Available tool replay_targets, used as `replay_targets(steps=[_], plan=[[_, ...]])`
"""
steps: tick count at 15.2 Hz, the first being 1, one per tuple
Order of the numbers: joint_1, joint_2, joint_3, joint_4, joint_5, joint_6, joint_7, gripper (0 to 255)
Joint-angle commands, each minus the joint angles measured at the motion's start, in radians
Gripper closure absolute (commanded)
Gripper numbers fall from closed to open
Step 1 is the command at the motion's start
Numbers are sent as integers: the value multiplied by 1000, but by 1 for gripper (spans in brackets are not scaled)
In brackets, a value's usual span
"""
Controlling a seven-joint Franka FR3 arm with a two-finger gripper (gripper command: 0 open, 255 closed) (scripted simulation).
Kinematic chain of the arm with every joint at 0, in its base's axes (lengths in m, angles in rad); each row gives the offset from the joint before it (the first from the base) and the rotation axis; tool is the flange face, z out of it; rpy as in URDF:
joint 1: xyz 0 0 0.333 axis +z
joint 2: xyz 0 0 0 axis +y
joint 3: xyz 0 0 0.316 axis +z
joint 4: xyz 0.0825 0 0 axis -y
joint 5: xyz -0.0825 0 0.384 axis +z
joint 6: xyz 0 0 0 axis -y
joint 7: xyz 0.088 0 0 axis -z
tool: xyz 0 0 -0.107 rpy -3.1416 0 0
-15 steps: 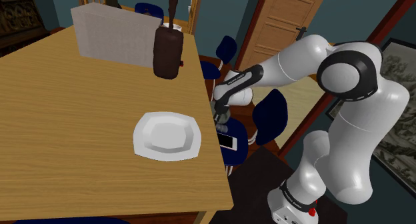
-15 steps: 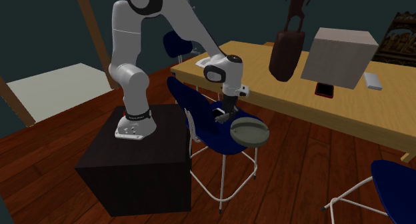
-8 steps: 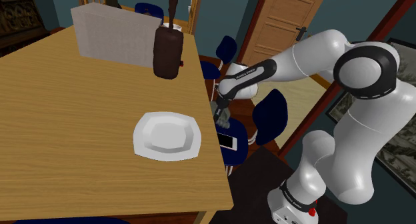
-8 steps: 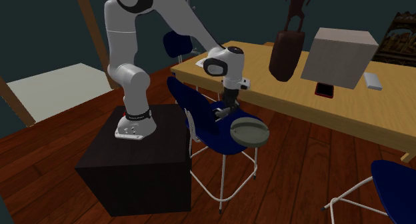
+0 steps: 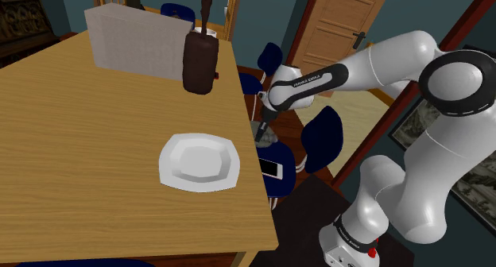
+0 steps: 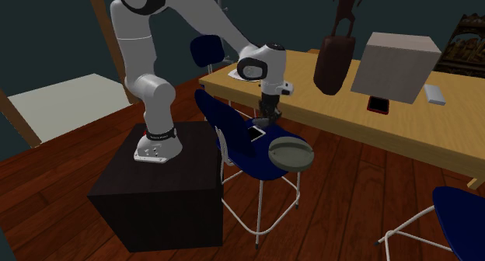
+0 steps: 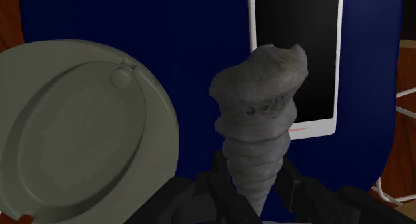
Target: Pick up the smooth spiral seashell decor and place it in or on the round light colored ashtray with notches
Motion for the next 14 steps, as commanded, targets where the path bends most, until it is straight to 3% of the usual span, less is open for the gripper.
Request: replay_targets(steps=[1,2,6,10,14], plan=[[1,-39,-1,5,-49,-26,38,255],[0,-44,0,6,-55,-30,42,255],[-57,127,-29,138,128,-83,-162,255],[-185,288,6,288,270,-158,-319,255],[-320,422,52,445,357,-234,-416,255]])
